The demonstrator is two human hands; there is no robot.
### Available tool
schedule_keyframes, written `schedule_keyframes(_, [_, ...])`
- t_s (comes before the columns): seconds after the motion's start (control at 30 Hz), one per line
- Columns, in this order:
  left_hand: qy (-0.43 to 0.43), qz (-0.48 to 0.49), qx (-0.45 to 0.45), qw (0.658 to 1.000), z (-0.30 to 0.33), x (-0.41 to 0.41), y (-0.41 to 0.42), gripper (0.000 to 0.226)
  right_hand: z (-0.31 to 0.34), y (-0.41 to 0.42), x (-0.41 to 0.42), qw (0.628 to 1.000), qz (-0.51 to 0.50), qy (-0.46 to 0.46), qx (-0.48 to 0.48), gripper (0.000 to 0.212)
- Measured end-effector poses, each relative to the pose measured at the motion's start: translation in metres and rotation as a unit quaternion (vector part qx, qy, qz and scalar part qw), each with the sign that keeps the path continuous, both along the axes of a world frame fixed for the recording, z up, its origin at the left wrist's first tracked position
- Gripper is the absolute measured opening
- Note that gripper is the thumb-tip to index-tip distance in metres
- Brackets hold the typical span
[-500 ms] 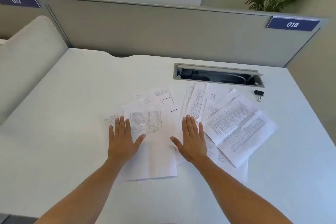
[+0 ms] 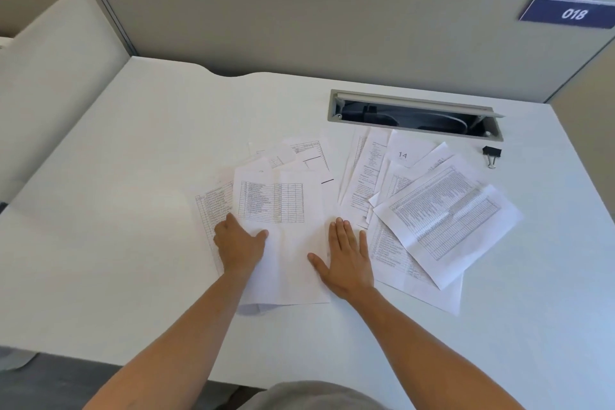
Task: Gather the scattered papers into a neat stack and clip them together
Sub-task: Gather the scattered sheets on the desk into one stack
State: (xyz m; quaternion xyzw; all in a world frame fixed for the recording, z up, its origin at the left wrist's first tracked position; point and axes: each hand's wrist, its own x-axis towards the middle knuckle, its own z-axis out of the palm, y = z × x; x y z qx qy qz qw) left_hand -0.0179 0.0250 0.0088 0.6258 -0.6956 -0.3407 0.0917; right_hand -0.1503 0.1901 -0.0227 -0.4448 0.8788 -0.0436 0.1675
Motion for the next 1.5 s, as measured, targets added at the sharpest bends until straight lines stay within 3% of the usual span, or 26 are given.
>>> schedule_keyframes(0.2, [0.163,0.093,0.075,0.979,0.007,0.006,-0.011,0.050,0.000,-0.001,-0.001,1.000,-0.002,-0.001,-0.006,0.096])
schedule_keyframes(0.27, [0.209,0.059,0.088,0.972,0.014,0.009,-0.013,0.040,0.002,-0.002,-0.002,1.000,-0.011,-0.004,-0.017,0.093])
schedule_keyframes(0.4, [0.321,-0.023,0.163,0.933,0.035,0.015,-0.012,0.039,0.010,-0.010,-0.010,0.979,-0.099,-0.117,-0.131,0.086])
schedule_keyframes(0.5, [0.416,-0.042,0.247,0.874,0.044,0.016,-0.011,0.050,0.023,-0.012,-0.021,0.907,-0.216,-0.252,-0.260,0.081])
schedule_keyframes(0.6, [0.476,-0.051,0.288,0.829,0.048,0.016,-0.010,0.055,0.043,-0.010,-0.031,0.794,-0.255,-0.446,-0.325,0.050])
schedule_keyframes(0.7, [0.452,-0.027,0.284,0.845,0.043,0.015,-0.012,0.047,0.047,-0.008,-0.036,0.756,-0.260,-0.494,-0.343,0.022])
schedule_keyframes(0.77, [0.394,0.029,0.237,0.888,0.034,0.013,-0.015,0.027,0.047,-0.007,-0.038,0.760,-0.265,-0.475,-0.356,0.020])
schedule_keyframes(0.83, [0.280,0.104,0.128,0.946,0.023,0.015,-0.018,0.024,0.049,-0.005,-0.043,0.763,-0.262,-0.461,-0.369,0.023])
schedule_keyframes(0.87, [0.191,0.134,0.066,0.970,0.018,0.018,-0.019,0.030,0.050,-0.004,-0.046,0.761,-0.263,-0.458,-0.377,0.024])
schedule_keyframes(0.93, [0.019,0.159,0.004,0.987,0.010,0.025,-0.020,0.053,0.050,0.000,-0.052,0.755,-0.272,-0.452,-0.390,0.024])
schedule_keyframes(1.03, [-0.073,0.147,0.010,0.986,0.003,0.028,-0.018,0.084,0.048,0.006,-0.060,0.748,-0.292,-0.445,-0.397,0.025])
schedule_keyframes(1.23, [-0.071,0.142,0.028,0.987,0.003,0.014,-0.022,0.106,0.043,0.012,-0.064,0.741,-0.312,-0.447,-0.392,0.024])
schedule_keyframes(1.4, [0.027,0.161,0.067,0.984,0.007,0.014,-0.031,0.115,0.042,0.016,-0.063,0.732,-0.324,-0.457,-0.388,0.022])
schedule_keyframes(1.5, [0.124,0.200,0.112,0.965,0.013,0.019,-0.032,0.104,0.040,0.018,-0.065,0.720,-0.338,-0.468,-0.385,0.022])
